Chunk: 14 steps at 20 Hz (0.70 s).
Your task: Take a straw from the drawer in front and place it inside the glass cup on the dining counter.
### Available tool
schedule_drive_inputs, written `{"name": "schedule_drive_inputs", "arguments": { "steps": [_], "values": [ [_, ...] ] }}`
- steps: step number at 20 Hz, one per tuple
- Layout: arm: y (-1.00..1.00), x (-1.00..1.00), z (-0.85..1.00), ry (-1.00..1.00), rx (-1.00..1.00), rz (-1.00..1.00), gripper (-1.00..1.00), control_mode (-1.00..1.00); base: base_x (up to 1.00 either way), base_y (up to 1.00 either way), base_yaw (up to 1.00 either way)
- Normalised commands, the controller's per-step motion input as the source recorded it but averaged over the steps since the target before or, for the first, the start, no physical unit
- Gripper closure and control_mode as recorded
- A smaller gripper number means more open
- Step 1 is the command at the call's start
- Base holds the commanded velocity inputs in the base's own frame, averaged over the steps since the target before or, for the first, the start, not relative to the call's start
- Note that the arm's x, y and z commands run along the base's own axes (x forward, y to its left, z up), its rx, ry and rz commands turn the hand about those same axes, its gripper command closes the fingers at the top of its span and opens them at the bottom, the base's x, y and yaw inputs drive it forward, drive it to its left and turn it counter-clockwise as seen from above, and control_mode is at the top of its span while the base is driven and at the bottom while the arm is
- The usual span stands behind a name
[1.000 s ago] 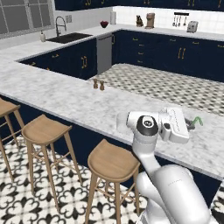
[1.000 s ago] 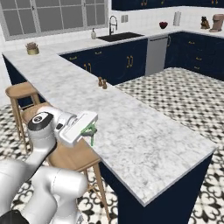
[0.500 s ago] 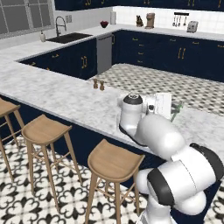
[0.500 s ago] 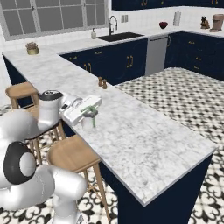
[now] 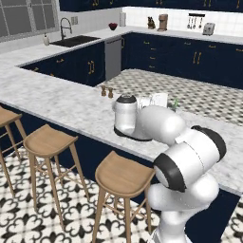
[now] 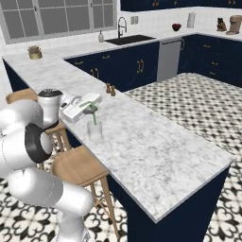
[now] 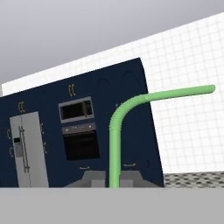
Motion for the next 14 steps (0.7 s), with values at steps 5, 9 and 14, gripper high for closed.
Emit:
{"name": "schedule_drive_inputs", "arguments": {
  "steps": [5,9,14],
  "values": [
    [0.27,0.05,0.00,-0.01,-0.07,0.30,1.00,-1.00,0.00,0.00,0.00],
    [0.14,0.10,0.00,-0.04,0.00,0.24,1.00,-1.00,0.00,0.00,0.00],
    [0.21,0.38,-0.02,0.17,0.00,0.15,1.00,-1.00,0.00,0.00,0.00]
  ]
}}
